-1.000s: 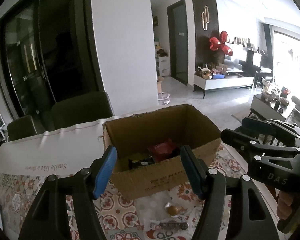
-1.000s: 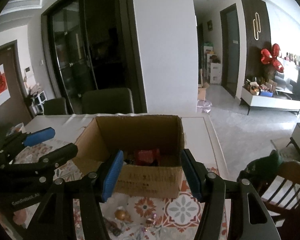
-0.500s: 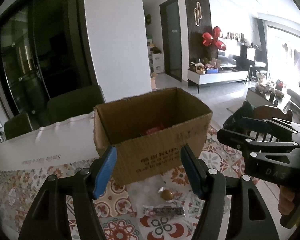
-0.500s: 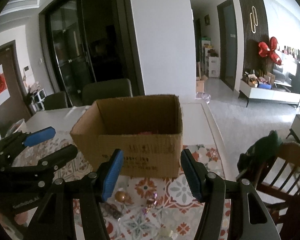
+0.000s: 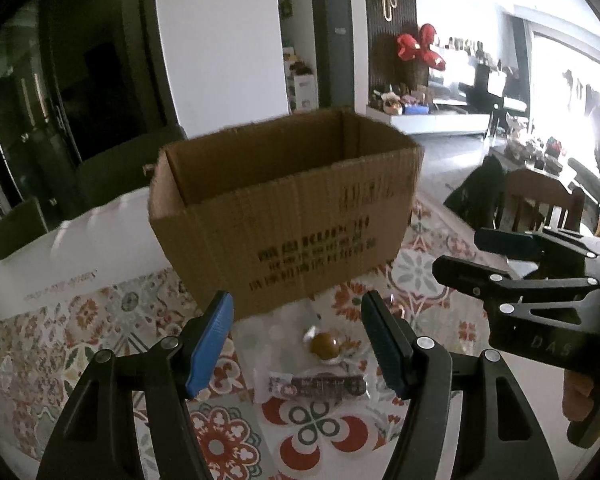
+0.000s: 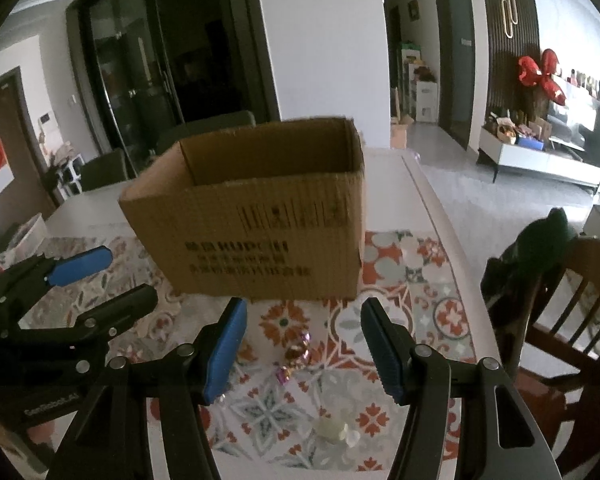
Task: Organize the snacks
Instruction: 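Withdraw both tools from the box toward the remaining snacks, then grasp the gold round candy with the left tool while the right tool grasps a wrapped chocolate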
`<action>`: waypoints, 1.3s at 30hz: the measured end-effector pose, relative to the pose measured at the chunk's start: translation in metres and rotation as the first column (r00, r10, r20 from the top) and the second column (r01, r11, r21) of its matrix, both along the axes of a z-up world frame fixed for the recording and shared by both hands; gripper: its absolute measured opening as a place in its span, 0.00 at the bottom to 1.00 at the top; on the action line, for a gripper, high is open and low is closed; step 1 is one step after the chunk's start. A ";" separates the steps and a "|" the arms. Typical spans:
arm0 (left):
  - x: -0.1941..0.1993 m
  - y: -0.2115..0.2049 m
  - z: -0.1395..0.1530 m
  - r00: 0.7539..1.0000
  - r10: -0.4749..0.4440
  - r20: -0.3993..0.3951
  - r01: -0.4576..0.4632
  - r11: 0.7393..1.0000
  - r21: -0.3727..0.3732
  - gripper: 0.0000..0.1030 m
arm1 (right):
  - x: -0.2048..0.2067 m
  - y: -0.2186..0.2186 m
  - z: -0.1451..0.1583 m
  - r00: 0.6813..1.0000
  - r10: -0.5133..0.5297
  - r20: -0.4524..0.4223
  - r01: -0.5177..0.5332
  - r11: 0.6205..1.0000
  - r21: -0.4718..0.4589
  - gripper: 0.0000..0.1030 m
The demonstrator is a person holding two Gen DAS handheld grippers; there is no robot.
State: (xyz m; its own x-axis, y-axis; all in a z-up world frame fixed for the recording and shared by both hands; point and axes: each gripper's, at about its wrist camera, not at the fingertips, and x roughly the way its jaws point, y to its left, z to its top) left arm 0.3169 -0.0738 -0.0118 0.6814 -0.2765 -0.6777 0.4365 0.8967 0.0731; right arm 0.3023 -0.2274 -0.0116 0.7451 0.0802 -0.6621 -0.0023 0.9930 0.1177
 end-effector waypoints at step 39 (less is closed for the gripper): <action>0.047 -0.015 -0.097 0.957 -0.040 -0.287 0.038 0.999 -0.012 0.49 | 0.044 0.006 -0.089 0.971 0.051 -0.233 -0.033 0.996 0.078 0.40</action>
State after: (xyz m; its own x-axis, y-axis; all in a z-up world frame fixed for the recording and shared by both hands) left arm 0.3642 -0.0886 -0.1087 0.4471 -0.3044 -0.8411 0.4733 0.8784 -0.0664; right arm 0.3465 -0.2216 -0.1004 0.5643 0.1627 -0.8094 -0.0074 0.9813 0.1922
